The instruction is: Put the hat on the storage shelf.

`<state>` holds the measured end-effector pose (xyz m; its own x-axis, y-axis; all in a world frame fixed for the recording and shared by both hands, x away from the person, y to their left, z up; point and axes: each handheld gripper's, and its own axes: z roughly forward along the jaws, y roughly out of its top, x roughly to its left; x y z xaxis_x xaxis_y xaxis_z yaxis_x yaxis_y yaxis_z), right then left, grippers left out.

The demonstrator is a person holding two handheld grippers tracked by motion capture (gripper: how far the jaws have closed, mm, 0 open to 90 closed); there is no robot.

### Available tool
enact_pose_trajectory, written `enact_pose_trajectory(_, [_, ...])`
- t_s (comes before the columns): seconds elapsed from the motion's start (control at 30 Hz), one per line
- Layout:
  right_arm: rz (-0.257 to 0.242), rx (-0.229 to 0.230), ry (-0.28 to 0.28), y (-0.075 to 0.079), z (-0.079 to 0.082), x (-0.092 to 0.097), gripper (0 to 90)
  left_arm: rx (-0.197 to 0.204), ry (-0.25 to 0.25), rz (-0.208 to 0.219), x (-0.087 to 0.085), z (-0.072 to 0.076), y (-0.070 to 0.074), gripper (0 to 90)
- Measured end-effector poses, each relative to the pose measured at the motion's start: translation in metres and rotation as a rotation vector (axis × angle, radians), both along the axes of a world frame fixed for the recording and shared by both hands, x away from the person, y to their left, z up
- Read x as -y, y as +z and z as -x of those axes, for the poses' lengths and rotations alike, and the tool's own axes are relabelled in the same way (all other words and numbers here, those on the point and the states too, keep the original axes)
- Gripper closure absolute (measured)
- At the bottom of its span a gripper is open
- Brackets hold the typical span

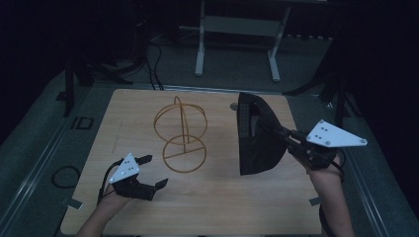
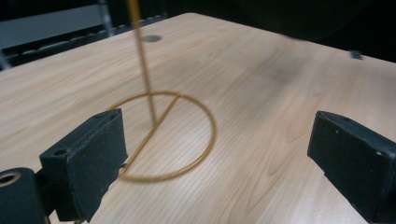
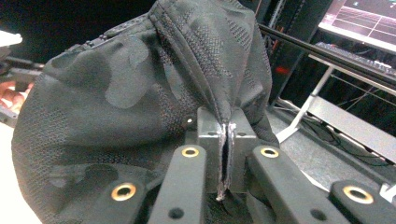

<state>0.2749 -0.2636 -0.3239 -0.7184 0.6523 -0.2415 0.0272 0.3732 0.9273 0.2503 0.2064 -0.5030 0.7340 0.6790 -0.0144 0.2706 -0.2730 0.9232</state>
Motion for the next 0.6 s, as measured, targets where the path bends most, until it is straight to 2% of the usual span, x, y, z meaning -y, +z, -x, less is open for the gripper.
enact_pose_trajectory(0.17, [0.009,0.006,-0.003,0.007,-0.008,-0.007,87.2,-0.011,0.069,-0.025,-0.013,0.005,-0.014,5.1])
enact_pose_trajectory(0.33, [0.002,0.006,0.004,0.012,-0.015,-0.014,87.2,-0.023,0.143,-0.009,-0.024,0.011,-0.026,5.1])
enact_pose_trajectory(0.57, [0.009,0.006,0.01,0.022,-0.029,-0.029,87.2,-0.019,0.242,0.004,-0.04,0.022,-0.039,5.2])
enact_pose_trajectory(0.6, [0.011,0.007,0.01,0.024,-0.031,-0.031,87.2,-0.015,0.268,-0.005,-0.042,0.024,-0.04,5.2])
